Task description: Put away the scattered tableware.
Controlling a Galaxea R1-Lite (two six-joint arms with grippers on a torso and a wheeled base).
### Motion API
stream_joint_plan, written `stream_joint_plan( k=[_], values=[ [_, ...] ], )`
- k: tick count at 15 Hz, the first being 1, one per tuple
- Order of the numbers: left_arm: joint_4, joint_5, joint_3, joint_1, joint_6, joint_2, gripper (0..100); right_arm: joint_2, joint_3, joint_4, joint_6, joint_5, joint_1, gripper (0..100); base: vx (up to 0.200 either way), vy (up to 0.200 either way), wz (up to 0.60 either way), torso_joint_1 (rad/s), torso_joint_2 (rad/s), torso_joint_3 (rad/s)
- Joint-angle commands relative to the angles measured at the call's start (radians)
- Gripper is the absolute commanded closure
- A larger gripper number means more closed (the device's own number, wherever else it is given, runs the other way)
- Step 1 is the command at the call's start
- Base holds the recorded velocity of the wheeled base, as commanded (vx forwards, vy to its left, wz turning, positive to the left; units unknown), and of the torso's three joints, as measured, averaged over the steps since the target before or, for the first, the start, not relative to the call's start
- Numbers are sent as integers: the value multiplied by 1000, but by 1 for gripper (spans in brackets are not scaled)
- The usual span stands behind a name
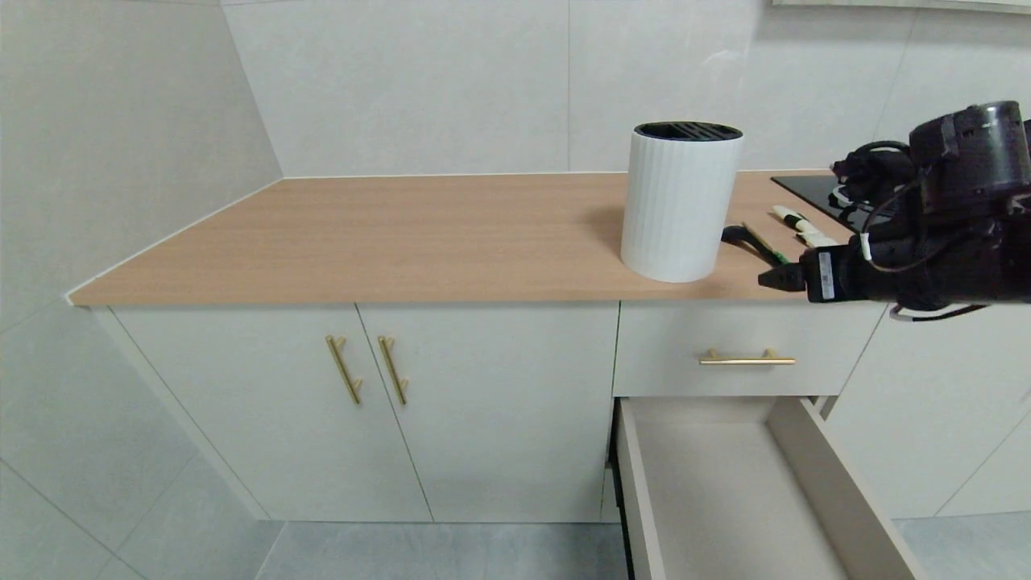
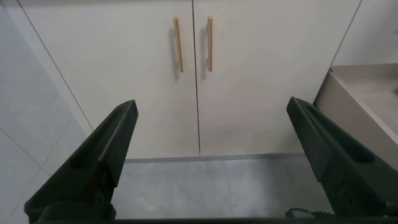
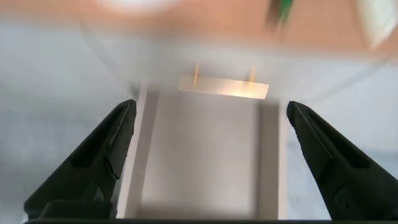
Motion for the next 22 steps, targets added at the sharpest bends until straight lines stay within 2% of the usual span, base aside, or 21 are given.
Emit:
stream_joint_plan(
  k=[1,5,14,22],
  values=[
    [0,0,0,1,0,1,0,108,-153,36,-7,8,-55,0,0,0,0,0,0,0],
    [0,2,0,0,0,1,0,155,-185,36,3,100,-141,0,0,0,0,0,0,0],
    [0,2,0,1,0,1,0,347,-340,31,52,91,-178,0,0,0,0,0,0,0],
    [0,2,0,0,0,1,0,408,-386,31,55,67,-198,0,0,0,0,0,0,0]
  ],
)
